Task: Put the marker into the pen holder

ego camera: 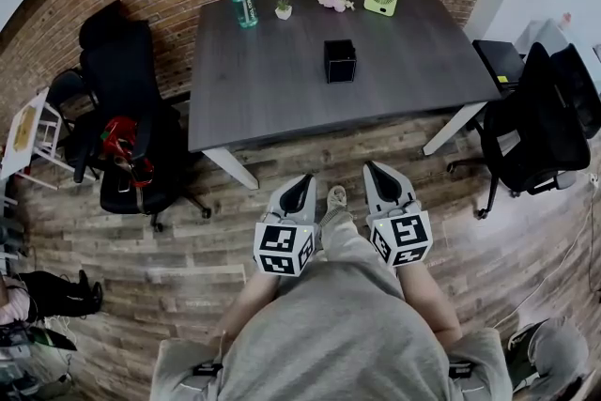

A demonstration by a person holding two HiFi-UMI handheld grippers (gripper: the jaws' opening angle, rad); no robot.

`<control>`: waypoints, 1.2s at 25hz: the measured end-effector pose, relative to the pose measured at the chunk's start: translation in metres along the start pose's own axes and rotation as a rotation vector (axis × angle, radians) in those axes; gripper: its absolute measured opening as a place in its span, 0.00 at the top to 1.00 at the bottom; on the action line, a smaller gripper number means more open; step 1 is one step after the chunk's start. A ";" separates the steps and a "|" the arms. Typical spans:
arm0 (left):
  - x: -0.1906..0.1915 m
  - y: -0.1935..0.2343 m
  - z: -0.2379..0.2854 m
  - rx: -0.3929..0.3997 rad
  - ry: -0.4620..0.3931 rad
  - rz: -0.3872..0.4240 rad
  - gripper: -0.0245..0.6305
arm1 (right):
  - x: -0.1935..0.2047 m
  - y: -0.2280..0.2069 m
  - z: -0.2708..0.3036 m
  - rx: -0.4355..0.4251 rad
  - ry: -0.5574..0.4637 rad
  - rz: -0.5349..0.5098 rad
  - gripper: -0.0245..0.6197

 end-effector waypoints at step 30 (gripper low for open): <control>0.000 -0.001 -0.003 0.020 -0.004 0.005 0.93 | -0.010 0.010 -0.004 0.015 -0.036 -0.015 0.96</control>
Point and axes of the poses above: the fingertips, and each gripper's own axes: z forward along the fingers, y to its left, x out of its underside, the point moved 5 cm from there along -z, backward along the fingers, and after that the axes turned 2 degrees about z, right-handed, at the moved point
